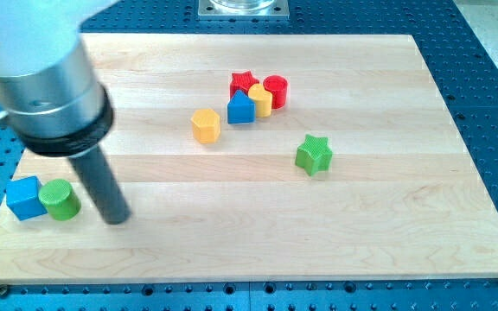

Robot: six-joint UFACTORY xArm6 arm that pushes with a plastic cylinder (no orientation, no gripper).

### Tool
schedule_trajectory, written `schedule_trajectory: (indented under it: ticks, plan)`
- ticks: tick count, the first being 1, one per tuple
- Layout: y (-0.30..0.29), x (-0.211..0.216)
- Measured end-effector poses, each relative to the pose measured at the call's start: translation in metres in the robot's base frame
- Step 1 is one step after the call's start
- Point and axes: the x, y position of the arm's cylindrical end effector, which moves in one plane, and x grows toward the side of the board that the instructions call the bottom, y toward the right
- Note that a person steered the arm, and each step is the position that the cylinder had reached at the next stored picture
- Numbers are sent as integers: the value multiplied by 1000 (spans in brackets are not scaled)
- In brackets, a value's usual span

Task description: Move the green star into the cube and green circle

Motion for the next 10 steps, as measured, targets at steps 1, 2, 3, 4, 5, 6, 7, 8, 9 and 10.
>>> schedule_trajectory:
  ticks: [1,2,3,4,5,6,7,8,9,10]
  plan:
    - [94,-3]
    - [186,-17]
    - [268,-38]
    - [287,-67]
    - [263,-83]
    - [211,-73]
    - [150,-52]
    - [87,-32]
    - [107,-40]
    - [97,-51]
